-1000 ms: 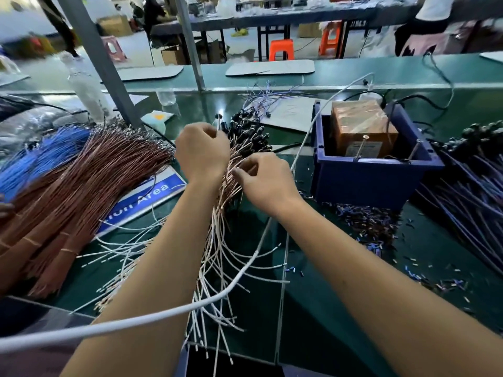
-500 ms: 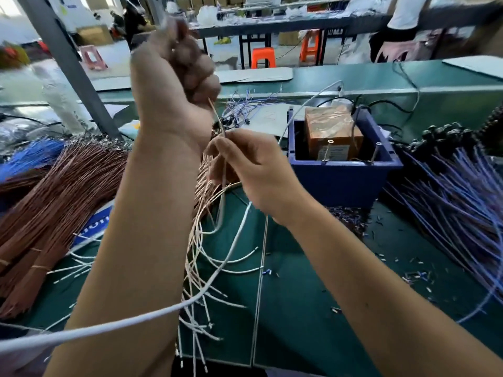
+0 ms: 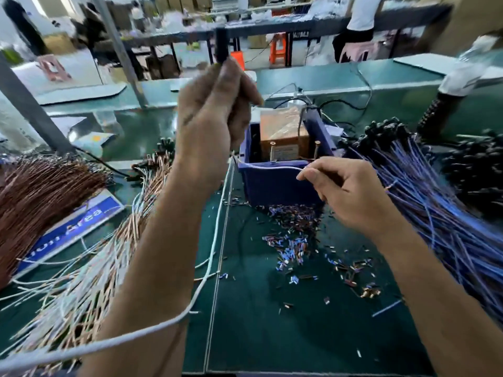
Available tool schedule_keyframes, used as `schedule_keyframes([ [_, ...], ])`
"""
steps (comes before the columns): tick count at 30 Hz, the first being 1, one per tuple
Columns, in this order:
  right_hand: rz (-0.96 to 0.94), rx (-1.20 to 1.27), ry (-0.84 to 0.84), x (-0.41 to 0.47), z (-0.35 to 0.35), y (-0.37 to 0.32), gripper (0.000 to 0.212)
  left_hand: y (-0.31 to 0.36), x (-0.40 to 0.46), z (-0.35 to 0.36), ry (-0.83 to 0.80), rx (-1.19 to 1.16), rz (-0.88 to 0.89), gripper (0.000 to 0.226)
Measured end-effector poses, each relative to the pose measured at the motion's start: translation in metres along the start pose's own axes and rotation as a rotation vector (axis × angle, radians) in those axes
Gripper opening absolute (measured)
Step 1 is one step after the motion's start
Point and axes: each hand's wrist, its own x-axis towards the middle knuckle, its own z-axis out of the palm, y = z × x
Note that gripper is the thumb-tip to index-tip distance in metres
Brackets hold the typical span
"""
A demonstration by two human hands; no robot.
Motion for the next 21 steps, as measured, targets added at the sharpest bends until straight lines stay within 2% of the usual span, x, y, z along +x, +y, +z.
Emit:
schedule_keyframes([
  [1, 0.003, -0.011, 0.014, -0.005, 0.000, 0.004, 0.025, -0.007, -0.006, 0.010, -0.047, 0.010, 0.028, 0.045],
  [3, 0.020, 0.021, -0.016, -0.012, 0.008, 0.007, 0.033, -0.023, -0.019, 0.024, -0.110, -0.112, 0.003, 0.047],
  [6, 0.035, 0.049, -0.081, -0.022, 0.019, 0.010, 0.039, -0.044, -0.024, 0.040, -0.085, -0.300, -0.112, 0.044],
  [9, 0.008, -0.104, -0.117, -0.025, 0.028, 0.012, 0.050, -0.051, -0.021, 0.036, -0.067, -0.526, -0.155, 0.037],
  [11, -0.006, -0.171, -0.117, -0.025, 0.031, 0.012, 0.043, -0.056, -0.017, 0.028, -0.054, -0.674, -0.175, 0.035],
  [13, -0.008, -0.091, -0.101, -0.024, 0.029, 0.013, 0.036, -0.061, -0.014, 0.013, -0.040, -0.756, -0.167, 0.038],
  [17, 0.058, 0.014, -0.163, -0.022, 0.021, 0.018, 0.038, -0.069, -0.012, -0.013, -0.012, -0.754, -0.145, 0.048],
  [21, 0.146, 0.044, -0.231, -0.024, 0.020, 0.022, 0.040, -0.071, -0.017, -0.014, -0.029, -0.596, -0.160, 0.044],
])
